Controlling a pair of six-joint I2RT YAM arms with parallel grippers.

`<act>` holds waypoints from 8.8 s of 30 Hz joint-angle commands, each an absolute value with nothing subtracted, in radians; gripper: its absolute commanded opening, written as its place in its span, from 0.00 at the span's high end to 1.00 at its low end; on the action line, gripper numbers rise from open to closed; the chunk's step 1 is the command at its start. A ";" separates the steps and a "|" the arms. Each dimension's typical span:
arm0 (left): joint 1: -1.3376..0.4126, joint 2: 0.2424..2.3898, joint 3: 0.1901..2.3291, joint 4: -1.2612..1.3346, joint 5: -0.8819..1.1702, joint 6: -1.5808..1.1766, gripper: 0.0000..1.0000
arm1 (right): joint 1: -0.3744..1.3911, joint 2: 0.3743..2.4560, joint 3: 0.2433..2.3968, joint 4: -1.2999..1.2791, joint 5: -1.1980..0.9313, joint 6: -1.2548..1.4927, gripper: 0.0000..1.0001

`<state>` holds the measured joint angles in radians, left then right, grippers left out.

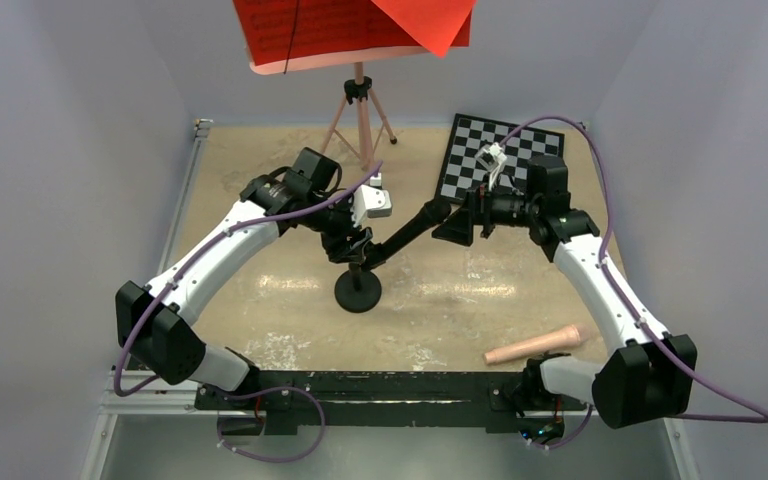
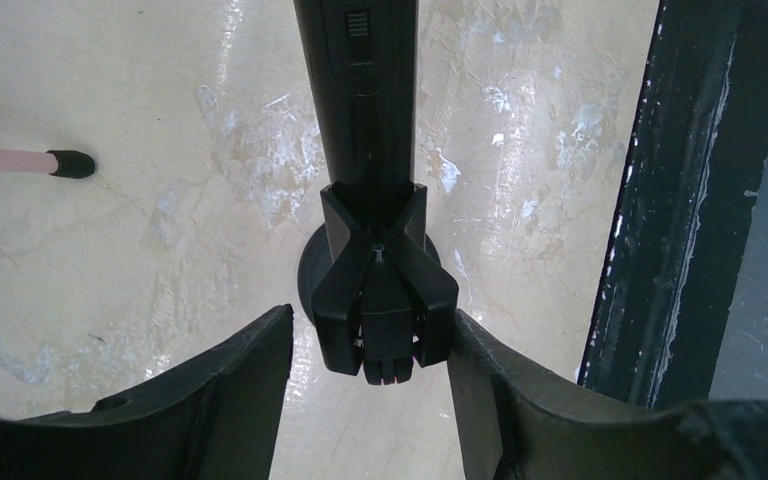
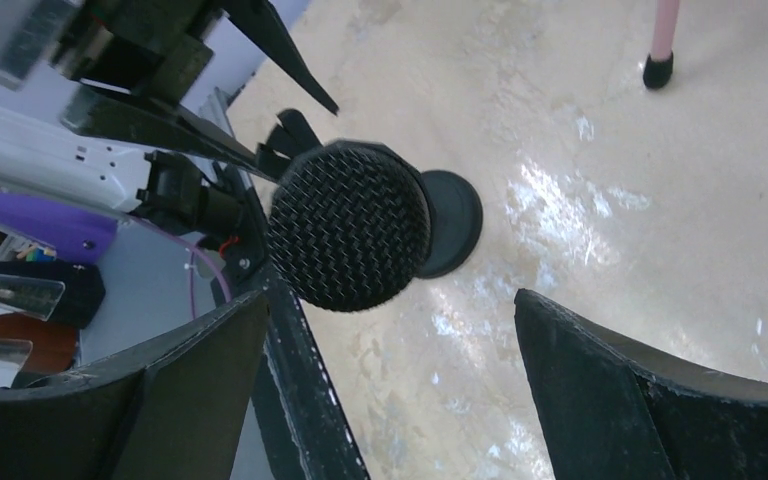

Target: Pack up the instrument practice props

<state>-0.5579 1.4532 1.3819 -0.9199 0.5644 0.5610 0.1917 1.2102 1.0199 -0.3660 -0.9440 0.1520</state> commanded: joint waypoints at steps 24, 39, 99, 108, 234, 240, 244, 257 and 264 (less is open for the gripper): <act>-0.561 1.430 1.381 -0.911 0.608 0.553 0.42 | 0.268 1.266 1.031 -0.064 -0.907 0.362 0.28; -0.554 1.340 1.340 -0.861 0.620 0.521 0.27 | 0.268 1.250 1.042 -0.118 -0.895 0.323 0.65; -0.569 1.410 1.278 -0.750 0.689 0.420 1.00 | 0.268 1.256 1.060 -0.146 -0.876 0.327 0.68; -0.567 1.308 1.141 -0.687 0.709 0.474 1.00 | 0.209 1.241 1.115 -0.263 -0.814 0.229 1.00; 0.252 1.368 0.892 -0.592 0.022 0.455 1.00 | 0.115 1.143 1.360 -0.622 -0.833 0.126 0.01; 0.328 1.387 0.826 -0.530 0.023 0.520 1.00 | 0.115 1.181 1.417 -0.666 -0.833 0.113 0.01; 0.395 1.381 0.752 -0.460 0.008 0.587 1.00 | 0.119 1.203 1.440 -0.680 -0.842 0.115 0.01; 0.426 1.421 0.658 -0.404 0.041 0.609 0.65 | 0.154 1.247 1.501 -0.747 -0.821 0.075 0.02; 0.426 1.435 0.644 -0.439 0.018 0.585 0.44 | 0.157 1.230 1.452 -0.767 -0.889 0.031 0.01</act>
<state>0.4232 1.3949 0.6857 -0.4450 0.0120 0.5880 0.1505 1.2564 1.4544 -0.7528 -0.8299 0.0853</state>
